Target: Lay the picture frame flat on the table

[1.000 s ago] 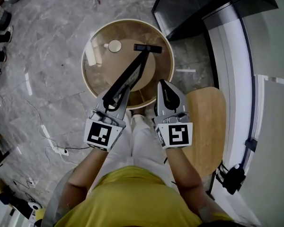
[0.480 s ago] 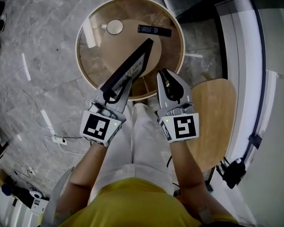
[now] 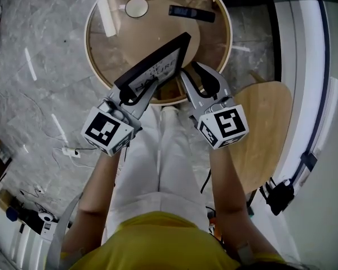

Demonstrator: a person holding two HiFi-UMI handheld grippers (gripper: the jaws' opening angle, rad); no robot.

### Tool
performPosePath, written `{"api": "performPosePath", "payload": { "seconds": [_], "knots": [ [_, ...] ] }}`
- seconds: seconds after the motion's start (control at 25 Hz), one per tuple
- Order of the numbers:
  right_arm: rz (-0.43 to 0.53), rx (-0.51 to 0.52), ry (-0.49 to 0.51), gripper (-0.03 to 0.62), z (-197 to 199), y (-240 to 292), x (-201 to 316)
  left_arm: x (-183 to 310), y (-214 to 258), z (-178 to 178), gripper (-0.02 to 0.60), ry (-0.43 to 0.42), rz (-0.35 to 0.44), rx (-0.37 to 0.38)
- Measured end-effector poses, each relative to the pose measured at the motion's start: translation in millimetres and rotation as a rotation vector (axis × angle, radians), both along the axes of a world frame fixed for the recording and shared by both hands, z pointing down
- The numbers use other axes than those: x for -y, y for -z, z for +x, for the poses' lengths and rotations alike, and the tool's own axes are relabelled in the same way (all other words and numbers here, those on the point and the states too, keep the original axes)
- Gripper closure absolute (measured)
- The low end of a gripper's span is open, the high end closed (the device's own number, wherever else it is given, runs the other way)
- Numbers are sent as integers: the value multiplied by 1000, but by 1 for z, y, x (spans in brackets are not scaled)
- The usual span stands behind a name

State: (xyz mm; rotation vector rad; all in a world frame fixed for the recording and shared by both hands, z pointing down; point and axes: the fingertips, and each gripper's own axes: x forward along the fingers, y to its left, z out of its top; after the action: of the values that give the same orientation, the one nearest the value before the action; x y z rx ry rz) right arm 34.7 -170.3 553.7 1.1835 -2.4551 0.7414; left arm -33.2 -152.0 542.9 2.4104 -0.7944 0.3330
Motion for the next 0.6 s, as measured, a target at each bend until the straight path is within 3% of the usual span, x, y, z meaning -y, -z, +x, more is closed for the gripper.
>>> {"api": "performPosePath", "payload": {
  "seconds": [0.4, 0.6],
  "knots": [
    [-72, 54, 137, 468, -8, -20, -17, -20, -13, 4, 573, -166, -42, -63],
    [-141, 143, 247, 470, -13, -25, -33, -31, -15, 3, 574, -265, -69, -113]
  ]
}}
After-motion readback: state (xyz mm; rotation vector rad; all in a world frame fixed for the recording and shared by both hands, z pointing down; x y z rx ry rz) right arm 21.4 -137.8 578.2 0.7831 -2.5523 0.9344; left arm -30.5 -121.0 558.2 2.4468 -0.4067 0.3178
